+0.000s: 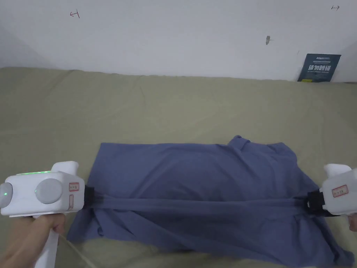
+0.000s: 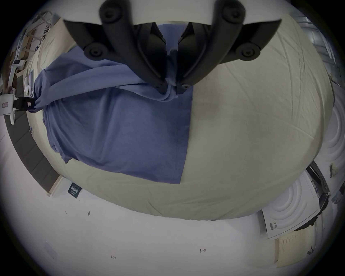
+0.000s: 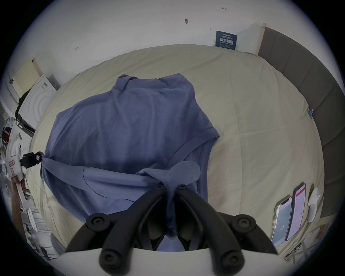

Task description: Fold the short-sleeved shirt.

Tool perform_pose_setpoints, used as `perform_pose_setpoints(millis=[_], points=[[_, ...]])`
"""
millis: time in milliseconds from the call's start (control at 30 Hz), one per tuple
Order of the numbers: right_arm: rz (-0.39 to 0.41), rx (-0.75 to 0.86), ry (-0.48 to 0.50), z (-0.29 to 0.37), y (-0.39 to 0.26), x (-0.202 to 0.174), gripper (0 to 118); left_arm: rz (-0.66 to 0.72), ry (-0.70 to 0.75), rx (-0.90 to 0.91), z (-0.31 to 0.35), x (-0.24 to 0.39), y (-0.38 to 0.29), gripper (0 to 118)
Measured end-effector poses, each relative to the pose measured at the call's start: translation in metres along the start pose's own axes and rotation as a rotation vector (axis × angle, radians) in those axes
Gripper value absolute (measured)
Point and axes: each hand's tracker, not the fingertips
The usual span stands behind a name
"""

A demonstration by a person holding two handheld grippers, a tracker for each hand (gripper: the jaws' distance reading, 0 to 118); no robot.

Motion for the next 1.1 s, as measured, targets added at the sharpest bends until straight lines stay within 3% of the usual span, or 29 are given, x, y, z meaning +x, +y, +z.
perform_pose_setpoints(millis=[333, 367, 400, 433, 467, 500, 533, 733, 767, 800, 867, 900, 933, 967, 1033, 1100], points=[[0.029, -0.010, -0.030, -0.011, 0.019, -0.011, 7, -0.002, 0.001, -0.016, -0.014, -0.004, 0.007, 9], [0.026, -0.019, -0.036, -0.014, 0.020, -0.010, 8, 0.001, -0.002, -0.020, -0.015, -0.005, 0.007, 14], [0.019, -0.025, -0.038, -0.015, 0.020, -0.010, 16, 0.005, -0.007, -0.025, -0.015, -0.005, 0.006, 28], [0.005, -0.025, -0.034, -0.017, 0.020, -0.010, 40, 0.016, -0.008, -0.027, -0.017, -0.006, 0.006, 58], [-0.006, -0.016, -0.039, -0.017, 0.020, -0.009, 91, 0.023, -0.001, -0.032, -0.018, -0.007, 0.006, 107], [-0.017, 0.003, -0.059, -0.016, 0.018, -0.008, 117, 0.023, 0.021, -0.035, -0.017, -0.007, 0.003, 118], [-0.018, 0.020, -0.046, -0.008, 0.013, -0.008, 118, 0.022, 0.032, -0.029, -0.015, -0.008, 0.001, 118], [-0.063, 0.094, -0.016, 0.041, -0.021, 0.009, 114, 0.051, 0.008, 0.016, 0.028, -0.022, -0.018, 116], [-0.073, 0.102, -0.024, 0.050, -0.034, 0.012, 103, 0.057, 0.008, 0.029, 0.040, -0.025, -0.024, 107], [-0.191, 0.136, -0.086, 0.073, -0.064, 0.004, 103, 0.058, 0.001, 0.046, 0.050, -0.028, -0.033, 97], [-0.225, 0.147, -0.077, 0.088, -0.096, 0.002, 92, 0.040, -0.028, 0.036, 0.062, -0.032, -0.052, 75], [-0.231, 0.138, -0.072, 0.093, -0.111, 0.001, 62, 0.026, -0.022, 0.007, 0.061, -0.033, -0.062, 29], [-0.206, 0.114, -0.032, 0.073, -0.115, 0.015, 22, 0.033, -0.016, 0.011, 0.063, -0.034, -0.072, 4], [-0.222, 0.124, -0.071, 0.060, -0.123, 0.025, 0, 0.026, -0.008, -0.006, 0.065, -0.035, -0.079, 4], [-0.245, 0.096, 0.011, 0.054, -0.139, 0.030, 0, 0.035, -0.049, -0.042, 0.072, -0.036, -0.096, 4], [-0.210, 0.131, -0.004, 0.064, -0.163, 0.016, 0, 0.024, -0.048, -0.038, 0.076, -0.032, -0.104, 4]])
